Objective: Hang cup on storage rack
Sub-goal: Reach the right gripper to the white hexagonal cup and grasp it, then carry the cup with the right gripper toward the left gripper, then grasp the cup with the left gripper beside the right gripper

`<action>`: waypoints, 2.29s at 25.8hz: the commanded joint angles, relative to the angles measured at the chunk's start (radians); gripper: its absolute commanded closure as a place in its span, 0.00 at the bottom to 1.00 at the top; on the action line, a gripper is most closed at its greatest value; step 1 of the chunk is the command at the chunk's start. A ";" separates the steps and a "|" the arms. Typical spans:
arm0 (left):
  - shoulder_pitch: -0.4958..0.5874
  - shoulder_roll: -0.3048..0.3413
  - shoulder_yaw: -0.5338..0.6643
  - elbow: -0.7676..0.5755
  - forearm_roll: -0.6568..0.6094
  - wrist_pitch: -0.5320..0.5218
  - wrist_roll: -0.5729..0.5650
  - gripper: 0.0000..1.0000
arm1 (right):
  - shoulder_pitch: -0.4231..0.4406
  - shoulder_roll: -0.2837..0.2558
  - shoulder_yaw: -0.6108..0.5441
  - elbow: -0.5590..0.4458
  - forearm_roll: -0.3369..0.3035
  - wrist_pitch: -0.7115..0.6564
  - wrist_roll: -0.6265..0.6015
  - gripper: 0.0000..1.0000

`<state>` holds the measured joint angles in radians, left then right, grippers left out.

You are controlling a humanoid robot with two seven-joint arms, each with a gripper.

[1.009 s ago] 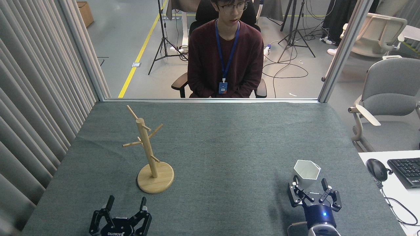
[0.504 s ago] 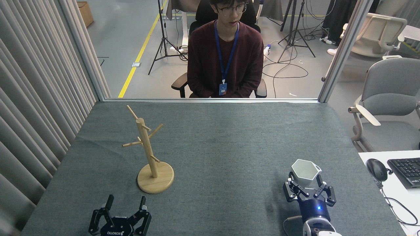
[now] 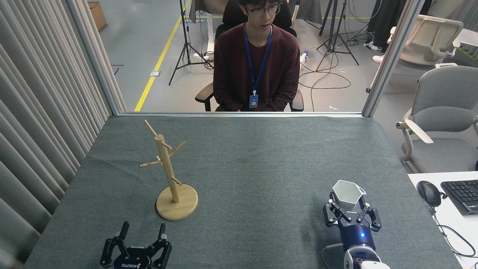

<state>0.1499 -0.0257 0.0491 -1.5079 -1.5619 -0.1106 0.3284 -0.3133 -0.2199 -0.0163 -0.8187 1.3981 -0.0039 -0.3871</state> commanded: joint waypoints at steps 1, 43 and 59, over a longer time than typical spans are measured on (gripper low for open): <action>-0.001 0.000 0.000 0.000 0.000 0.000 0.000 0.01 | 0.008 -0.003 -0.001 -0.011 -0.002 -0.007 -0.003 0.34; -0.113 0.032 -0.560 0.061 -0.155 -0.066 -0.002 0.01 | 0.464 0.241 0.363 -0.752 0.213 -0.149 -0.032 0.34; -0.118 0.040 -0.560 0.051 -0.158 -0.066 -0.002 0.01 | 0.438 0.201 0.259 -0.778 0.202 -0.160 -0.033 0.35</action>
<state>0.0315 0.0106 -0.5109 -1.4555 -1.7194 -0.1772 0.3269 0.1228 -0.0071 0.2575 -1.5936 1.6027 -0.1537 -0.4236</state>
